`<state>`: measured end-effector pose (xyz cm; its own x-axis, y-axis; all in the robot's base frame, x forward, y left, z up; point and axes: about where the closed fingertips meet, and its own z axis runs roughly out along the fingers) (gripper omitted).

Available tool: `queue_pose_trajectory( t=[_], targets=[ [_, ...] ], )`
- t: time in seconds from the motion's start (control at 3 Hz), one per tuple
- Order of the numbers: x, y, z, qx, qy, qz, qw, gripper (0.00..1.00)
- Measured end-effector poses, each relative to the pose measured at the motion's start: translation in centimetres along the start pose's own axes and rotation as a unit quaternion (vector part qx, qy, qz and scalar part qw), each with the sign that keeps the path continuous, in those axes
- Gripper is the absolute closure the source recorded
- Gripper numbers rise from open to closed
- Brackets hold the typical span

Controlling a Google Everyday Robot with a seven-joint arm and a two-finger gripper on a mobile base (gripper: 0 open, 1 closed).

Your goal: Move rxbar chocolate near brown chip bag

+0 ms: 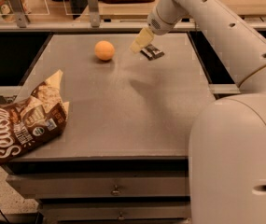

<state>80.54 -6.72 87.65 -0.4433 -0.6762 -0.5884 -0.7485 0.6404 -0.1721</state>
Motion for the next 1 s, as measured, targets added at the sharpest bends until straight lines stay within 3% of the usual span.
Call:
queue_pose_trajectory(
  t=[1.0],
  targets=[
    [2.8, -0.3, 4.9, -0.013, 0.019, 0.044, 0.9988, 0.0]
  ],
)
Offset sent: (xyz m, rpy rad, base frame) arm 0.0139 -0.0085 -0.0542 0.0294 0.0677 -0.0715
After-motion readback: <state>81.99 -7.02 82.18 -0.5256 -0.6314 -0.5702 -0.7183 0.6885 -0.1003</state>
